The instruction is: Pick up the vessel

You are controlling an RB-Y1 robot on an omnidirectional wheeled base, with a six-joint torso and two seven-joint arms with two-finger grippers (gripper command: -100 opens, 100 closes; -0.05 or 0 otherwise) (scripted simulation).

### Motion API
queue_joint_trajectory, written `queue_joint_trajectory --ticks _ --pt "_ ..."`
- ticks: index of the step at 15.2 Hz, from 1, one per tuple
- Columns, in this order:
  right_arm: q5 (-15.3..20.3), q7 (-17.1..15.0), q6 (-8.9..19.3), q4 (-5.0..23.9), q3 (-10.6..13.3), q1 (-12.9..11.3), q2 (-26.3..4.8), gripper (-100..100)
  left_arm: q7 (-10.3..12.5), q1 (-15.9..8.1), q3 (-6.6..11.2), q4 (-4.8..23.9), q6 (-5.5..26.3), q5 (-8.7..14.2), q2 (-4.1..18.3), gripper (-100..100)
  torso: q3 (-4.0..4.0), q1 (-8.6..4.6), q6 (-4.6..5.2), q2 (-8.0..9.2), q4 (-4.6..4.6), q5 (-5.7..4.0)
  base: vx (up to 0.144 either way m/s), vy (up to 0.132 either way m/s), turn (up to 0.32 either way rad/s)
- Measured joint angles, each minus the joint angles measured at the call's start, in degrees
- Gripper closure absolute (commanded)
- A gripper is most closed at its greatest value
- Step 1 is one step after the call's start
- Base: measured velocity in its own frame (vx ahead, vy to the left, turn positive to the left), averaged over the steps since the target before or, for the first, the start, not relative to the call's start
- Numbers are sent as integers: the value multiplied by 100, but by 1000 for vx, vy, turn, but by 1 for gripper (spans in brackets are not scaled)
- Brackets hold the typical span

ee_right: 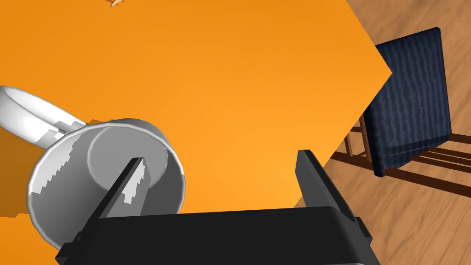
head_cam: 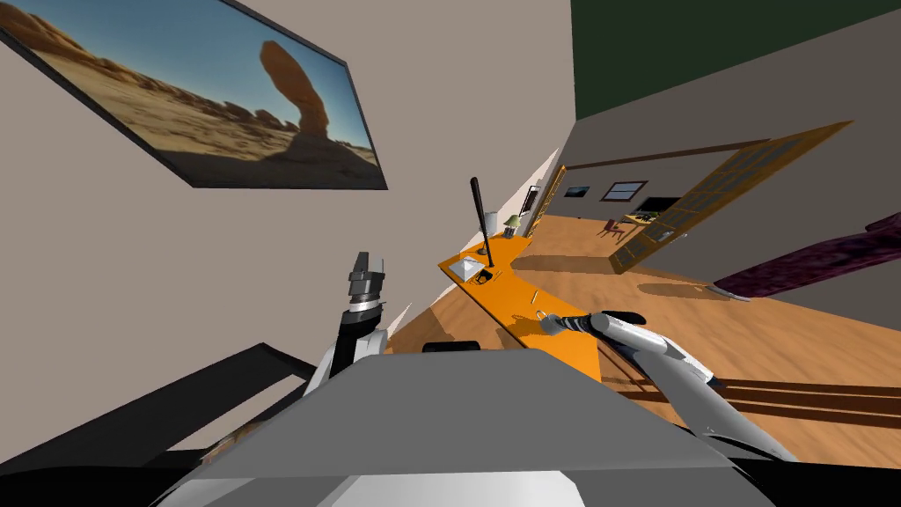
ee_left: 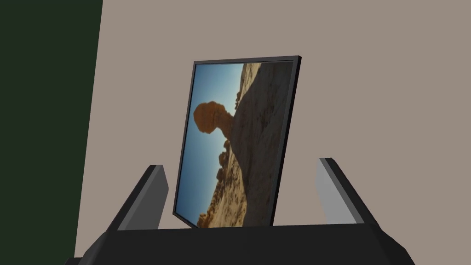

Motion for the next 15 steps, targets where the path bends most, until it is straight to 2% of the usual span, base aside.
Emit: queue_joint_trajectory --ticks 3,9,15 --pt "-137 -248 325 220 -75 -35 -104 -100 0 0 0 0 0 0 0 0 3 -4 0 7 1 -1 60 33 -19" --pt "-519 -716 972 981 -239 -246 -417 -100 0 0 0 0 0 0 0 0 1 -7 1 3 0 -1 77 29 -25" --pt "-803 -1142 1568 1511 -378 -367 -646 -100 0 0 0 0 0 0 0 0 5 -12 0 10 2 -2 63 24 -21"
